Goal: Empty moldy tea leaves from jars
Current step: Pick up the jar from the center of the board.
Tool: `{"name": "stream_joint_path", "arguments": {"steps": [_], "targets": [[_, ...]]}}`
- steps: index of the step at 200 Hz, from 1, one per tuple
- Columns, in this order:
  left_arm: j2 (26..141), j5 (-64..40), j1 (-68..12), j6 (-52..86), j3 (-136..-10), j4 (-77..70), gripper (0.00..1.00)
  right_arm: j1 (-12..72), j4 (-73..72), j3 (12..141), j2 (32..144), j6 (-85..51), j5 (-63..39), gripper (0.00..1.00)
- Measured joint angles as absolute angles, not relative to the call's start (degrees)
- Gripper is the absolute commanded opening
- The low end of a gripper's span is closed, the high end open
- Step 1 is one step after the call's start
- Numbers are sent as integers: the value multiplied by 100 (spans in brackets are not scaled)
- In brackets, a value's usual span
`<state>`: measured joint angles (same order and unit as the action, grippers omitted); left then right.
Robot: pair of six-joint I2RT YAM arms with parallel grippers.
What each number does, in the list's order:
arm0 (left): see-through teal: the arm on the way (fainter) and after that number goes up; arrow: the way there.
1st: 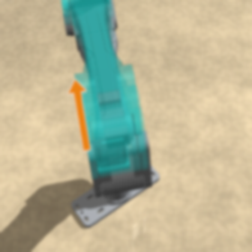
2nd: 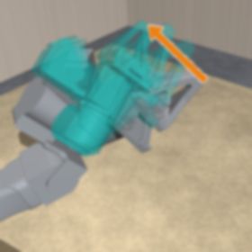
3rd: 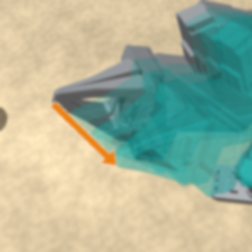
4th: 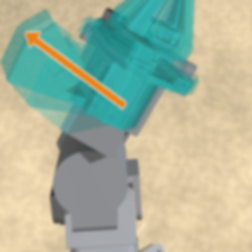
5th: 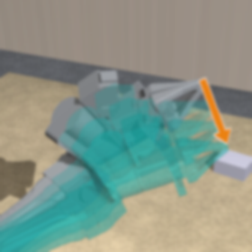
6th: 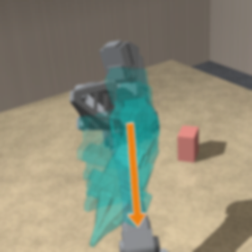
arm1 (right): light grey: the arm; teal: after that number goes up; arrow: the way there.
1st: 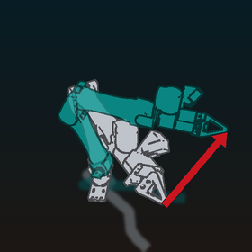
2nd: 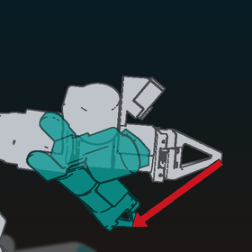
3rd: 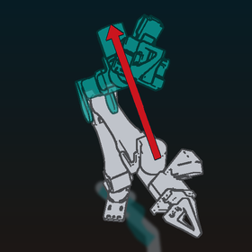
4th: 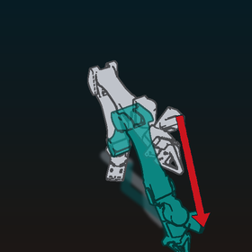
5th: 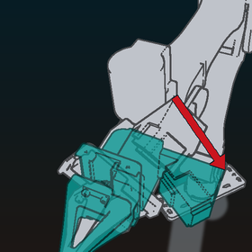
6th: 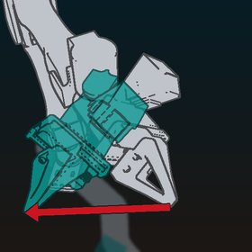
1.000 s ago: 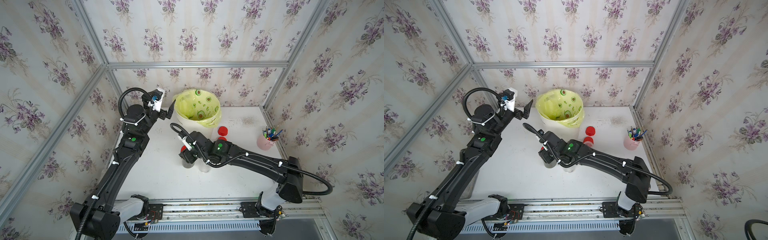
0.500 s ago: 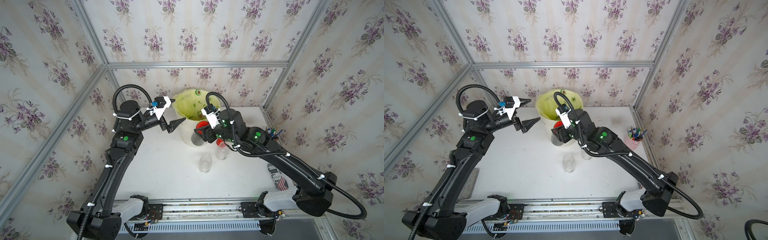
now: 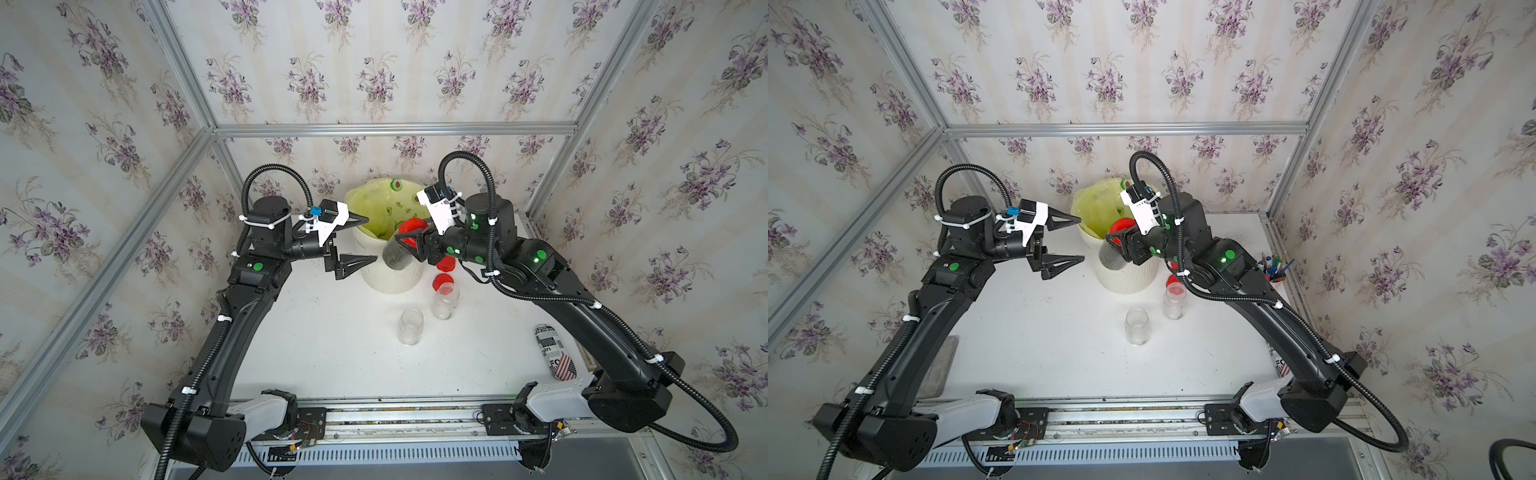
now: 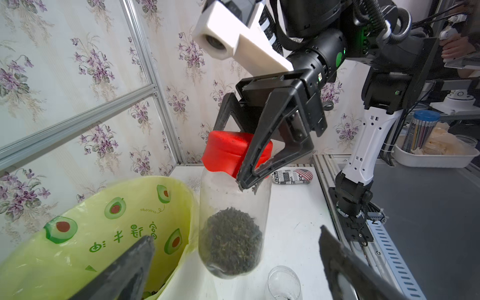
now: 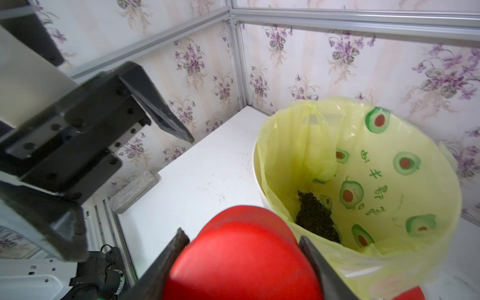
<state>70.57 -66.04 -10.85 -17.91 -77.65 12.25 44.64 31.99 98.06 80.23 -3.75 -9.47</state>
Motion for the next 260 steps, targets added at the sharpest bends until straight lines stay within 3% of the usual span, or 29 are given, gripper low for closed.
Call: {"name": "stream_joint_path", "arguments": {"steps": [184, 260], "targets": [[7391, -6241, -1328, -2263, -7935, 1756, 99, 4460, 2639, 10547, 8748, -285, -2434, 28], [7360, -6093, -1380, -2329, -7931, 1767, 89, 4460, 2558, 10554, 8768, -279, -2510, 27]]}}
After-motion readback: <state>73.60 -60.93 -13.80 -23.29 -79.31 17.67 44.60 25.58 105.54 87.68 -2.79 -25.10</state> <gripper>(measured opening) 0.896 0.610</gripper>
